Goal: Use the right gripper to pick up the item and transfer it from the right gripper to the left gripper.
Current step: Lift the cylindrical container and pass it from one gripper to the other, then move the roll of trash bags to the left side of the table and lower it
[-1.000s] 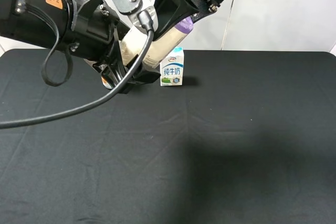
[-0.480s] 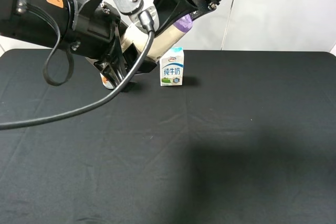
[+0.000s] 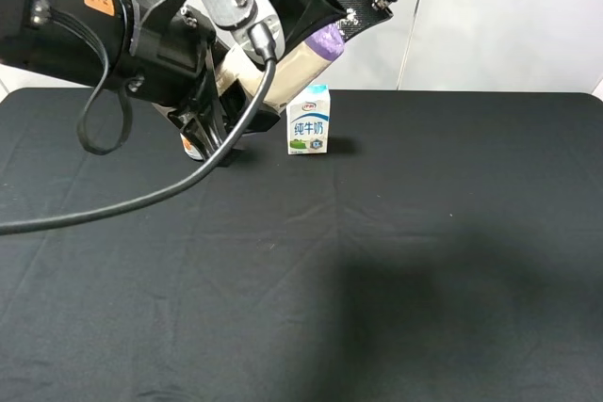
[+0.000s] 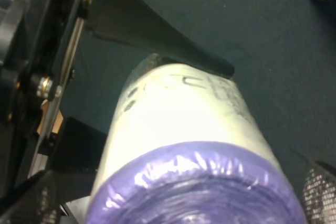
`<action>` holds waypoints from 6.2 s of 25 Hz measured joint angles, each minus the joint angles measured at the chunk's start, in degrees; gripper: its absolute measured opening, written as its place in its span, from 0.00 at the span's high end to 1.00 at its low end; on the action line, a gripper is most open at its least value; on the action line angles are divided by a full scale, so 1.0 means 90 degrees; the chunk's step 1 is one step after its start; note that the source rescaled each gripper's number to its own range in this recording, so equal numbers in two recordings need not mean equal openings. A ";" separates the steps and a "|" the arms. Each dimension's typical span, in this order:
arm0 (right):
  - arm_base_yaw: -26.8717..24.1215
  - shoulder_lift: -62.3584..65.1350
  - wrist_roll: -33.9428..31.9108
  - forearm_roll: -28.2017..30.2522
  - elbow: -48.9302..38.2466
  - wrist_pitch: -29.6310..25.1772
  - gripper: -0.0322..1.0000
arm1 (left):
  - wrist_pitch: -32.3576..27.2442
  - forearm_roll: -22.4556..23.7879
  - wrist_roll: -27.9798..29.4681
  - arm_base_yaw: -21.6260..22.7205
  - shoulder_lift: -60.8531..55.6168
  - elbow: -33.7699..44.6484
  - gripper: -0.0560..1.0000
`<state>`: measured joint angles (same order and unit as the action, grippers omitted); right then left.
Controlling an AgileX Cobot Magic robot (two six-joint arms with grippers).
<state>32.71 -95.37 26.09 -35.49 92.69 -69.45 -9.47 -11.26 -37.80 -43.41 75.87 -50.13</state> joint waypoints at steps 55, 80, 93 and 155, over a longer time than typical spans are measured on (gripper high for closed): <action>0.0005 0.8800 -0.2402 0.3395 -0.6809 0.0165 0.00 | 0.0000 0.0039 0.0000 0.0000 0.0000 0.0000 0.94; -0.0016 1.0130 -0.3156 0.4035 -0.7195 0.1151 0.00 | 0.0000 0.0033 0.0000 0.0000 0.0000 0.0000 0.94; -0.2694 1.0624 -0.3156 0.4035 -0.7195 0.1170 0.00 | -0.0014 0.0022 0.0000 0.0000 0.0000 0.0000 0.94; -0.3128 1.0626 -0.3156 0.4035 -0.7195 0.1170 0.00 | -0.2444 0.1705 0.4395 0.4514 -0.0013 0.1491 0.94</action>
<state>4.56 0.27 -2.31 0.82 27.94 -58.91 -31.47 4.09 1.76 -2.78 75.75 -36.71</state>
